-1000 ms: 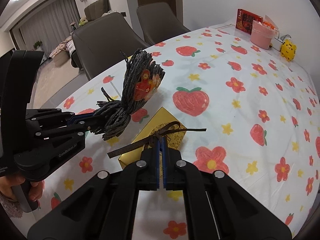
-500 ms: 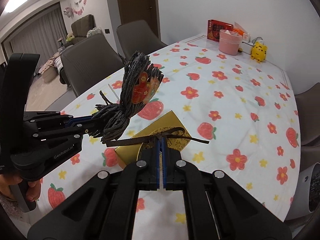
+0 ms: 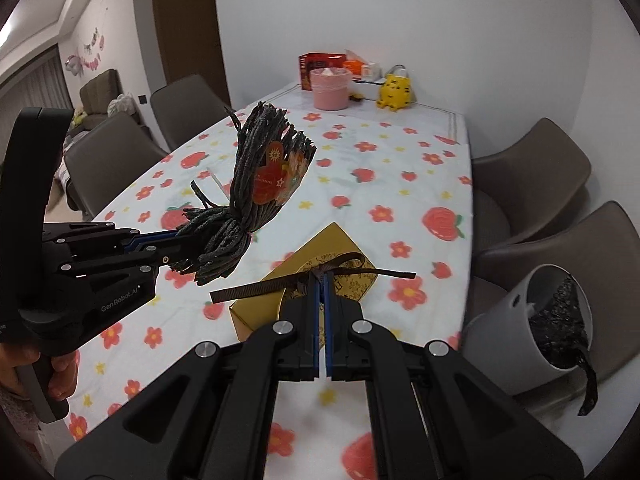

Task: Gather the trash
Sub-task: 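Carry the gold box and black tassel with both tools to the bin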

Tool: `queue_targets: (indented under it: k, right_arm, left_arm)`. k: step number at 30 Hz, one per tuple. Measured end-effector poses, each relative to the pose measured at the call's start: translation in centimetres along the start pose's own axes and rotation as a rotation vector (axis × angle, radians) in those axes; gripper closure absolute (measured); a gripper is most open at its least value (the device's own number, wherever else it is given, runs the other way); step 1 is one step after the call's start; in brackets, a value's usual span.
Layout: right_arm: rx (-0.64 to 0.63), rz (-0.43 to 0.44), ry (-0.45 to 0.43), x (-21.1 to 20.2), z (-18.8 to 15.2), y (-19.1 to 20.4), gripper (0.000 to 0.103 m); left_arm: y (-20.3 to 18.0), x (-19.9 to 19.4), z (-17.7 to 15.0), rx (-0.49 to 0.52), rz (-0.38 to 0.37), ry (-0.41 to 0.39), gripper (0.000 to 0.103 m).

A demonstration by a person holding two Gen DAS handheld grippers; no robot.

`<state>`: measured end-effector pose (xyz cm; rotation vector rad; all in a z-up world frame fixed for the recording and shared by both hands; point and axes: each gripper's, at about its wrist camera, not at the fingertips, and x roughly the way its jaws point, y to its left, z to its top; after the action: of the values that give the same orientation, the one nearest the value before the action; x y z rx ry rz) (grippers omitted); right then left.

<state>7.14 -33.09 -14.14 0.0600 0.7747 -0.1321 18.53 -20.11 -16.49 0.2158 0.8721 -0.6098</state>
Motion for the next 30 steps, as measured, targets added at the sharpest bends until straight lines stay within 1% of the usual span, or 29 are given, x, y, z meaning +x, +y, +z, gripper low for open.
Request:
queue_targets:
  k: [10,16,21,26,30]
  right_arm:
    - [0.120,-0.147,-0.007,-5.6,-3.7,-13.3,0.102]
    - [0.183,-0.217,-0.022,-8.3,-5.7,-19.8,0.102]
    - [0.221,-0.264,-0.026,-9.4,-6.5,-24.2,0.102]
    - [0.245,-0.295,-0.034,-9.5,-6.5,-27.5,0.102]
    - [0.253,-0.306,-0.040,-9.1,-5.7,-29.7,0.102]
  left_arm:
    - [-16.0,2.7,1.9,0.118,-0.134,0.014,0.095]
    - [-23.8,4.8,3.0,0.187,-0.191,0.028,0.095]
    - [-28.7,6.2,4.2,0.244,-0.222,0.029,0.095]
    - [-31.0,7.7,5.8,0.272,-0.244,0.034,0.095]
    - [-32.6,8.7,7.4,0.290,-0.255,0.033,0.095]
